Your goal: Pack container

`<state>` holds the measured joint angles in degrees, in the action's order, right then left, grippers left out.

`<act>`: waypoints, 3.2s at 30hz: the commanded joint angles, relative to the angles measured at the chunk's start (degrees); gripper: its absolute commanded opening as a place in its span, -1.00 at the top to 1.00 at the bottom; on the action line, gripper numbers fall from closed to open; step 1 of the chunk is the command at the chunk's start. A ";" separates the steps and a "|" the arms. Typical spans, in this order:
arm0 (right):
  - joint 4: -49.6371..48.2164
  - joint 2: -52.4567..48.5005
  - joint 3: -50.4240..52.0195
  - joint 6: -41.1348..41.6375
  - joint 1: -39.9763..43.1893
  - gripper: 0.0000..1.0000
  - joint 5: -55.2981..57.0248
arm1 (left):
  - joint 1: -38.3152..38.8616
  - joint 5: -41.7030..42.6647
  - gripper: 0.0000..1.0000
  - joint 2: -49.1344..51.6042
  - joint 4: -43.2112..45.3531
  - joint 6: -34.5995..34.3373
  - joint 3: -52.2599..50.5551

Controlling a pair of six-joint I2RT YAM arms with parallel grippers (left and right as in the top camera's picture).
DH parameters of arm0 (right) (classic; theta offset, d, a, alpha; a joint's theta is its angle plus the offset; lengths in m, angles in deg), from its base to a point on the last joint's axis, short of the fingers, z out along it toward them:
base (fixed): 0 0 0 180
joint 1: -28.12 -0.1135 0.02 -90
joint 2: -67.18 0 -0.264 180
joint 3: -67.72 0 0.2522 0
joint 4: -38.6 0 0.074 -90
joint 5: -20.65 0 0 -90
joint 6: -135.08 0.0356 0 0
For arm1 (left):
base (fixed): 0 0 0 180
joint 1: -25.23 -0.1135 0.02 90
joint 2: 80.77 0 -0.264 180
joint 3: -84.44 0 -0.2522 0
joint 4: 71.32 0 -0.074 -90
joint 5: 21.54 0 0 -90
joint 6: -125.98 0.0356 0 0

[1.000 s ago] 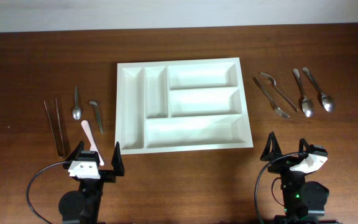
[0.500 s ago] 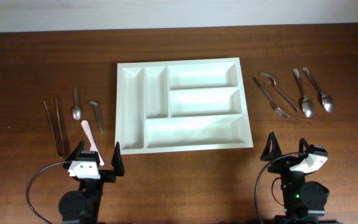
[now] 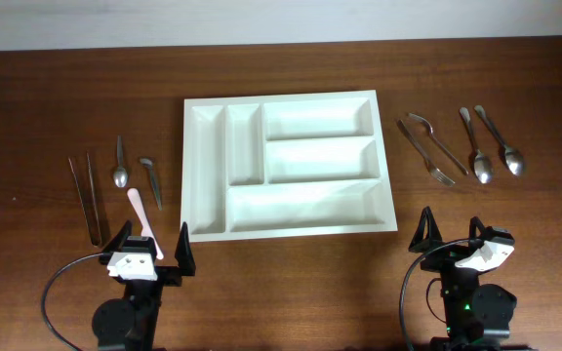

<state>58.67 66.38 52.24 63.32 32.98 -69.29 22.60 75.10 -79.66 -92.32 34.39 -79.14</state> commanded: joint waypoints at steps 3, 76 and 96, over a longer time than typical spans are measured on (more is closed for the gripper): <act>-0.11 0.59 0.55 0.28 -0.31 -0.97 0.66 | 0.24 -0.59 -0.98 -0.70 0.35 -0.13 -0.74; 22.58 -60.92 -60.54 -13.62 3.76 -0.97 -2.91 | 0.24 -0.59 -0.99 -0.70 0.35 -0.13 -0.74; 53.33 -103.91 -101.96 -45.94 4.85 -0.54 -7.80 | 0.24 -0.59 -0.98 -0.70 0.35 -0.13 -0.74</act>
<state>110.47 -35.19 -48.30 26.52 37.57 -76.53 22.60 75.05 -79.88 -92.13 34.39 -79.38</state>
